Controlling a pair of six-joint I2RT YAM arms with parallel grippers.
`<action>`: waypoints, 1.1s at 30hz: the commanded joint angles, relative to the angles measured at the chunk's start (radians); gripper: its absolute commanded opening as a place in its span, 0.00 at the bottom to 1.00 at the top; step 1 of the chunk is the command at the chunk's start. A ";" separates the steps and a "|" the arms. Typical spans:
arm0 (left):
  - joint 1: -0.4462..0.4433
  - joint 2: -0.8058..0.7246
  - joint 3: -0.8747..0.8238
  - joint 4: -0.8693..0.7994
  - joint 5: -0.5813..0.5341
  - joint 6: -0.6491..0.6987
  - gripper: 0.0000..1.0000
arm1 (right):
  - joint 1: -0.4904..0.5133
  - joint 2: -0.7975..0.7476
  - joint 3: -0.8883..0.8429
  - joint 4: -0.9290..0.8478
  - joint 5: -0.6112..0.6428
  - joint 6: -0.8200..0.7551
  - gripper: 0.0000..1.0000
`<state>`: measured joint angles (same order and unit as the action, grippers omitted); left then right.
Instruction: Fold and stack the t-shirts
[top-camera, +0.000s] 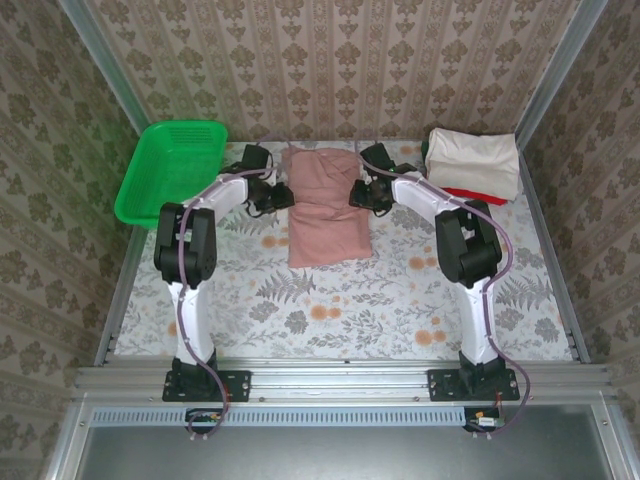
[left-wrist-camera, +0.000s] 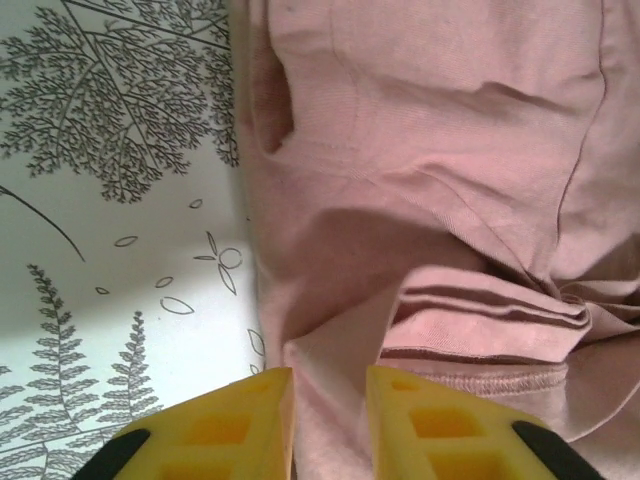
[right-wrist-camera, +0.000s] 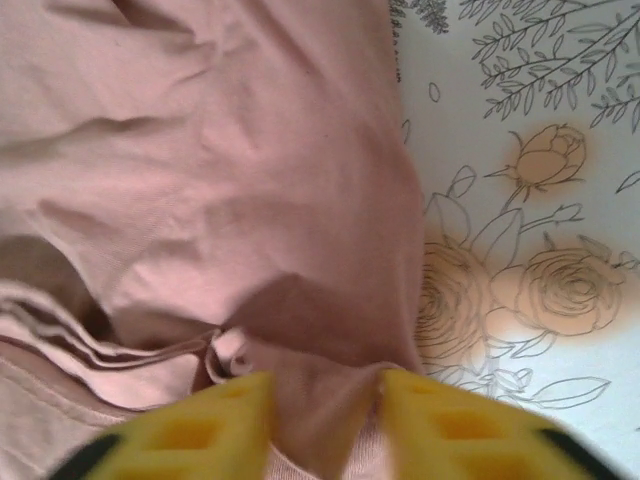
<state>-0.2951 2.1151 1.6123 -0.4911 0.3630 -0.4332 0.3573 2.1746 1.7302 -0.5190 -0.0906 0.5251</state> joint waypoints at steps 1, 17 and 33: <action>0.006 -0.019 0.051 -0.057 -0.006 0.029 0.31 | -0.004 -0.049 0.040 -0.083 0.032 -0.034 0.42; -0.182 -0.274 -0.483 0.180 -0.098 -0.011 0.52 | 0.167 -0.250 -0.459 0.100 0.128 0.039 0.40; -0.225 -0.405 -0.747 0.134 -0.193 -0.017 0.49 | 0.267 -0.369 -0.731 0.148 0.192 0.124 0.37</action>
<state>-0.4999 1.7325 0.9371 -0.2234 0.2001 -0.4294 0.5877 1.8130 1.0451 -0.2855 0.0906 0.6228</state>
